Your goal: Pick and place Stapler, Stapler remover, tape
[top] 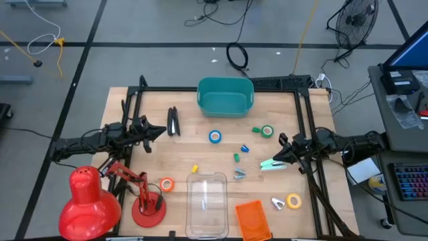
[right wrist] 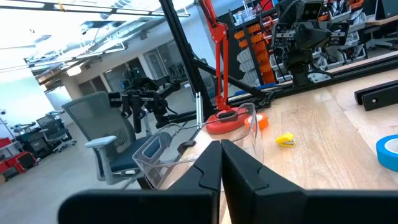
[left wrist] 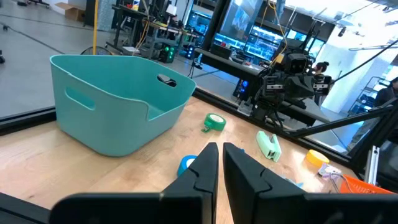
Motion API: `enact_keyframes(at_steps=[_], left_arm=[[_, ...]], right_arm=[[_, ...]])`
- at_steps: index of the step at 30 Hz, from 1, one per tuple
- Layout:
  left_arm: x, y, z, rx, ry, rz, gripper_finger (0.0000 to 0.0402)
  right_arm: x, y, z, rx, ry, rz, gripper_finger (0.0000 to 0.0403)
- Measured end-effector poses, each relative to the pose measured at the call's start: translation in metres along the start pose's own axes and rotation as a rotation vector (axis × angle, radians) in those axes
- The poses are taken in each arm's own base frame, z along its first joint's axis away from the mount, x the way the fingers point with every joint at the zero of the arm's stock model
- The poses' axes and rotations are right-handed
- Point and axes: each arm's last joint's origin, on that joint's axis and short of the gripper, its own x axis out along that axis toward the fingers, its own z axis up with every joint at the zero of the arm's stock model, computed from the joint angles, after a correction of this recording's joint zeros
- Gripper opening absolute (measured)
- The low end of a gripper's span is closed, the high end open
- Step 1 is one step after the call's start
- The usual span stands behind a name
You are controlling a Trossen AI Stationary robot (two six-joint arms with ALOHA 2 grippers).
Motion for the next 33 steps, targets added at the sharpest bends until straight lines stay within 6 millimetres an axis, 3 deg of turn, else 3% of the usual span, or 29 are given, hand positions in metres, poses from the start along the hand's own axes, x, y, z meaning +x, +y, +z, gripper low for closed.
enact_keyframes(at_steps=[18, 22, 30, 33], left_arm=[[0.000, 0.000, 0.000, 0.000, 0.000, 0.000, 0.0026], [0.000, 0.000, 0.000, 0.000, 0.000, 0.000, 0.0026], [0.000, 0.000, 0.000, 0.000, 0.000, 0.000, 0.0026], [0.000, 0.000, 0.000, 0.000, 0.000, 0.000, 0.0026]], right_arm=[[0.000, 0.001, 0.003, 0.016, -0.030, 0.009, 0.0004], [-0.001, 0.004, 0.011, 0.252, -0.120, 0.045, 0.0004], [-0.010, 0.005, 0.038, 0.686, -0.598, -0.043, 0.0004], [-0.013, 0.004, 0.042, 0.762, -0.697, -0.049, 0.0004]])
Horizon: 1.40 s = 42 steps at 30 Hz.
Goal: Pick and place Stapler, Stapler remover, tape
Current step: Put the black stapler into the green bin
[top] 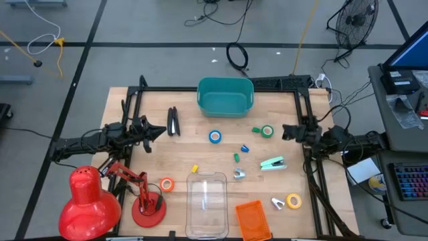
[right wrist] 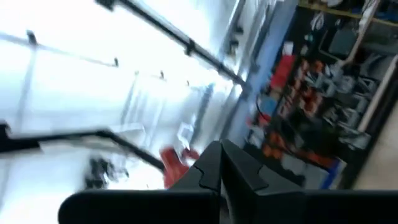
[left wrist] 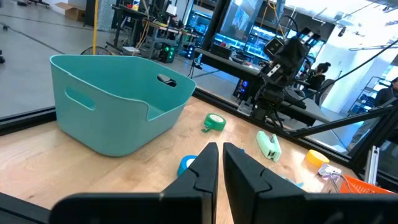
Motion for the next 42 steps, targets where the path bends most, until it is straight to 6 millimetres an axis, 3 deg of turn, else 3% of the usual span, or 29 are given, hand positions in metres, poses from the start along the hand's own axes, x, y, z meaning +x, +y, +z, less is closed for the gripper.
enact_keyframes(at_steps=[7, 10, 12, 19, 24, 27, 29, 34, 37, 40, 42], left_arm=[[0.000, 0.000, 0.000, 0.008, 0.000, 0.001, 0.0026], [0.000, 0.001, 0.001, 0.137, -0.018, 0.044, 0.0026], [0.000, 0.002, 0.004, 0.190, -0.064, 0.107, 0.0026], [-0.003, -0.002, 0.023, 0.127, -0.282, 0.128, 0.0026], [-0.013, -0.005, 0.045, -0.139, -0.556, 0.141, 0.0026], [-0.020, -0.003, 0.055, -0.542, -0.733, 0.109, 0.0026], [-0.021, -0.003, 0.057, -0.697, -0.774, 0.055, 0.0026], [-0.019, -0.008, 0.058, -0.748, -0.679, -0.134, 0.0026], [-0.021, -0.016, 0.071, -0.679, -0.610, -0.216, 0.0026], [-0.019, -0.025, 0.089, -0.573, -0.412, -0.168, 0.0026], [-0.017, -0.027, 0.096, -0.526, -0.207, -0.018, 0.0026]], right_arm=[[0.000, -0.002, 0.002, -0.094, -0.079, -0.048, 0.0004], [0.000, -0.001, 0.005, -0.135, -0.155, -0.070, 0.0004], [-0.001, -0.001, 0.006, -0.177, -0.199, -0.088, 0.0004], [-0.002, -0.002, 0.010, -0.246, -0.305, -0.152, 0.0004], [-0.002, -0.002, 0.011, -0.244, -0.356, -0.178, 0.0004], [-0.002, -0.002, 0.011, -0.251, -0.355, -0.180, 0.0004], [-0.002, -0.002, 0.011, -0.251, -0.356, -0.180, 0.0004], [-0.002, -0.002, 0.011, -0.248, -0.359, -0.175, 0.0004], [-0.002, 0.000, 0.012, -0.240, -0.372, -0.159, 0.0004], [-0.003, 0.003, 0.014, -0.249, -0.384, -0.137, 0.0004], [-0.003, 0.005, 0.014, -0.257, -0.392, -0.124, 0.0004]])
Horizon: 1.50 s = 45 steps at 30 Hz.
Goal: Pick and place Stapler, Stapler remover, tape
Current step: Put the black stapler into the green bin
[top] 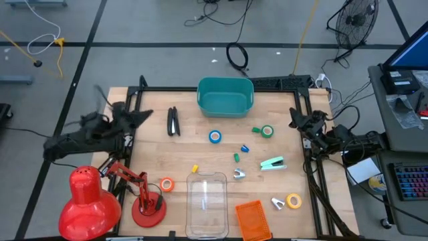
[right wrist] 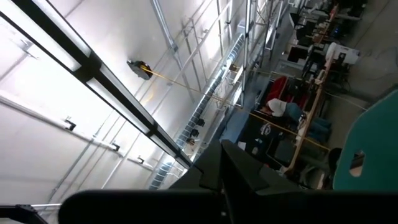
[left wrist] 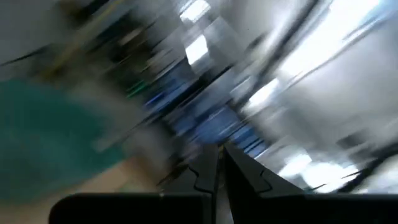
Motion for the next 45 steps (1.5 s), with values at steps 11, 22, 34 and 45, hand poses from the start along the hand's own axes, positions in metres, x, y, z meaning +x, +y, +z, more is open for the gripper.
enact_keyframes(at_steps=[11, 22, 34, 45], left_arm=[[0.052, -0.017, 0.024, 0.312, 0.350, 0.672, 0.0007], [0.098, 0.015, 0.022, 0.192, 0.565, 0.786, 0.0002], [0.097, 0.022, 0.030, 0.187, 0.569, 0.790, 0.0002], [0.095, 0.022, 0.027, 0.191, 0.613, 0.790, 0.0006]], right_arm=[[0.004, -0.001, -0.005, -0.047, 0.033, -0.019, 0.0003], [0.081, 0.080, -0.023, -0.366, 0.332, -0.233, 0.0001], [0.165, 0.107, -0.085, -0.598, 0.762, -0.315, 0.0000], [0.196, 0.076, -0.108, -0.604, 0.941, -0.325, 0.0100]])
